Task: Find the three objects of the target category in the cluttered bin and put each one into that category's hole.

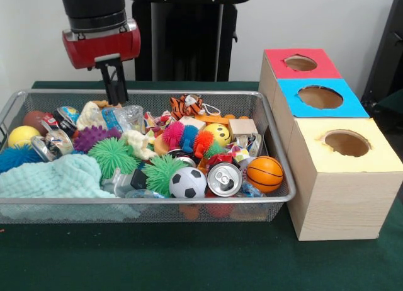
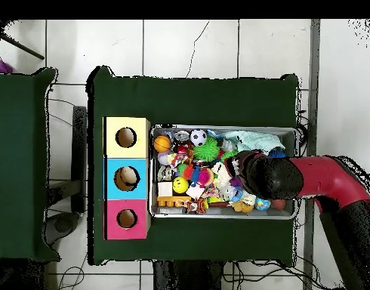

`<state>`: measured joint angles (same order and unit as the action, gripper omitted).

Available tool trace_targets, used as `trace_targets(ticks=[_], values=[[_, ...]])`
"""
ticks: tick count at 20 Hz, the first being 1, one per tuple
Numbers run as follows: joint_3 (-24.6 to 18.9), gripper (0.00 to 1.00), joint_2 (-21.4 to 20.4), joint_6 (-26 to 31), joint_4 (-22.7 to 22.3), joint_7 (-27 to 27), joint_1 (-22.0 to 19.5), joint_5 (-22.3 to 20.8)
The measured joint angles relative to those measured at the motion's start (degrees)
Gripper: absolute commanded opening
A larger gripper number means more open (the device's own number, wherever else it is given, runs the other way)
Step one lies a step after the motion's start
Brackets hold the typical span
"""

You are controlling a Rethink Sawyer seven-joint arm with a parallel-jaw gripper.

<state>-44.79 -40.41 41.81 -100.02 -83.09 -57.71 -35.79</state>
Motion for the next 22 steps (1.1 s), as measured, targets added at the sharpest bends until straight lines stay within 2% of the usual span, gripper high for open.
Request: trace_targets(ticks=[6, 11, 14, 18, 21, 22], values=[[3.35, 0.00, 0.72, -0.40, 1.00, -0.02, 1.14, -0.18], [10.17, 0.00, 0.77, -2.49, 1.56, -1.07, 4.47, 0.06], [15.28, 0.00, 0.81, -4.10, 1.72, -4.03, 7.36, 1.08], [19.64, 0.00, 0.92, -5.98, 1.75, -8.24, 10.04, 2.57], [23.58, 0.00, 1.09, -7.81, 1.75, -13.23, 12.59, 4.55], [26.00, 0.00, 1.28, -8.95, 1.74, -16.71, 14.22, 6.03]])
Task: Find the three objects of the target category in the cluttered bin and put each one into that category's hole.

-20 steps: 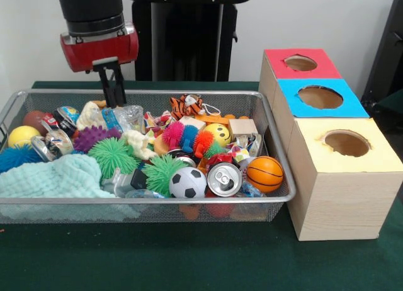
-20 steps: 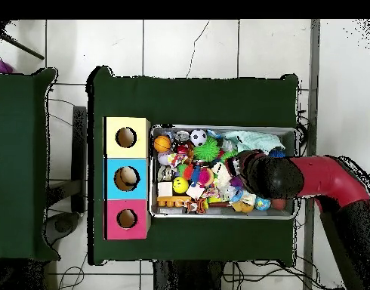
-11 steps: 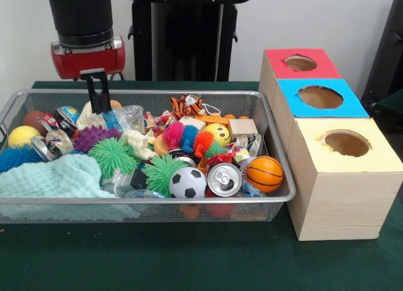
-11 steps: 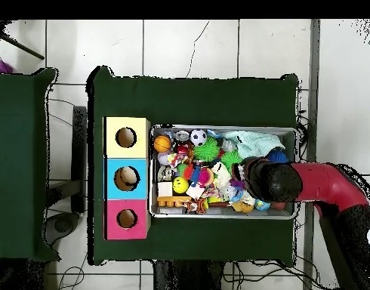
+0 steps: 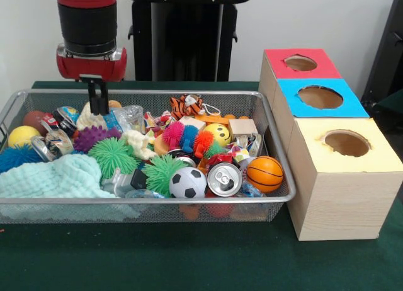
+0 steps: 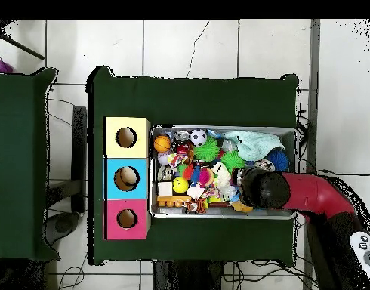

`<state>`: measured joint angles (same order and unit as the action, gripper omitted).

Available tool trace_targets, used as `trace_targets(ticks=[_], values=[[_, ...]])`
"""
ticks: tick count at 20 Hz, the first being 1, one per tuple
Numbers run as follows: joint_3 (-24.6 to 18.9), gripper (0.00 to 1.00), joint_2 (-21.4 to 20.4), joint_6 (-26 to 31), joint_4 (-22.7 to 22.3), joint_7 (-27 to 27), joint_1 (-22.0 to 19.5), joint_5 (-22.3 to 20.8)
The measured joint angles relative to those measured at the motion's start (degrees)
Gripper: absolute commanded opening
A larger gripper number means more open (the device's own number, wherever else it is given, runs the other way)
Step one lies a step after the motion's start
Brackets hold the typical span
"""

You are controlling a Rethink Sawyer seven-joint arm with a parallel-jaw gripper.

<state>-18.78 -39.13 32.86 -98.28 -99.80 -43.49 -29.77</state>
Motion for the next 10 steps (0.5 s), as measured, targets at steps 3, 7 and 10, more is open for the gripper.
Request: trace_targets(ticks=[3, 7, 10], values=[[3.46, 0.00, 0.33, -1.22, 0.00, -5.16, 2.38, 2.39], [7.47, 0.00, 0.67, -2.36, 0.00, -11.23, 5.28, 5.15], [11.15, 0.00, 1.21, -3.76, -0.01, -16.40, 8.06, 7.73]])
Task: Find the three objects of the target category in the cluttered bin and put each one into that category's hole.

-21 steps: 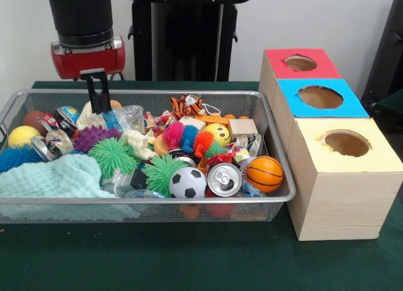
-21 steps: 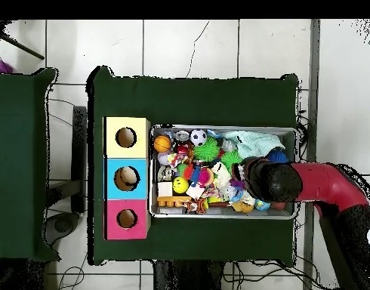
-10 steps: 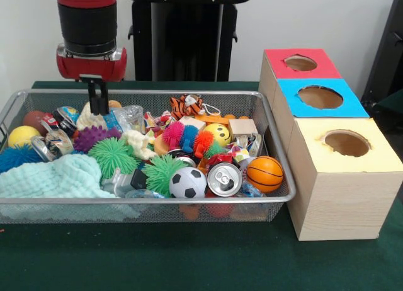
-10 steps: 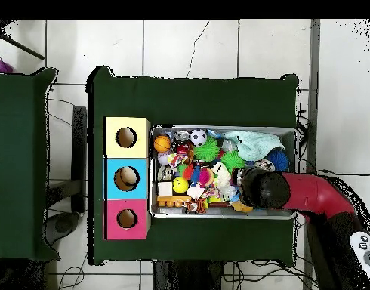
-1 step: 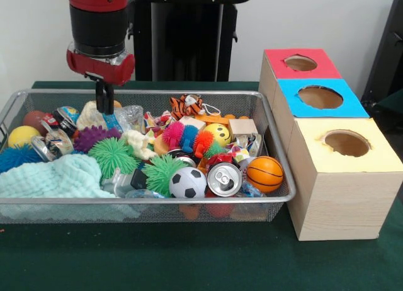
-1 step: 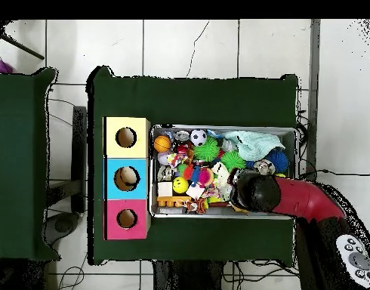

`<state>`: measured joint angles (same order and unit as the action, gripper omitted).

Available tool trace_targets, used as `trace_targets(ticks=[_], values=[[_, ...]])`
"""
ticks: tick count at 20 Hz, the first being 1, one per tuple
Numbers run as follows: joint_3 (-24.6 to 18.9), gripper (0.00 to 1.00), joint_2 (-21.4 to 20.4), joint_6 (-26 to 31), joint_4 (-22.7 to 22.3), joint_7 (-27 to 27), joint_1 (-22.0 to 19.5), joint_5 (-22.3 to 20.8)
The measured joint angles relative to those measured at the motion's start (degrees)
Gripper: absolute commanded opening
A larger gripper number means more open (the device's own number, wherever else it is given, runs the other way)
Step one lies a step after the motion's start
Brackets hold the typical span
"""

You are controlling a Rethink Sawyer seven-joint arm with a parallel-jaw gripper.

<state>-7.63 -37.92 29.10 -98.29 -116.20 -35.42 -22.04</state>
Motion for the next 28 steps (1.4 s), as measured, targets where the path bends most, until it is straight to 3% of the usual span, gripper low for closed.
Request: trace_targets(ticks=[10, 21, 28], values=[[6.97, 0.00, 3.01, -2.50, -0.03, -7.82, 5.45, 9.03], [12.65, 0.00, 7.03, -2.25, 0.47, -9.20, 10.71, 20.55], [15.85, 0.00, 7.30, -2.13, -0.78, -9.38, 14.87, 25.20]])
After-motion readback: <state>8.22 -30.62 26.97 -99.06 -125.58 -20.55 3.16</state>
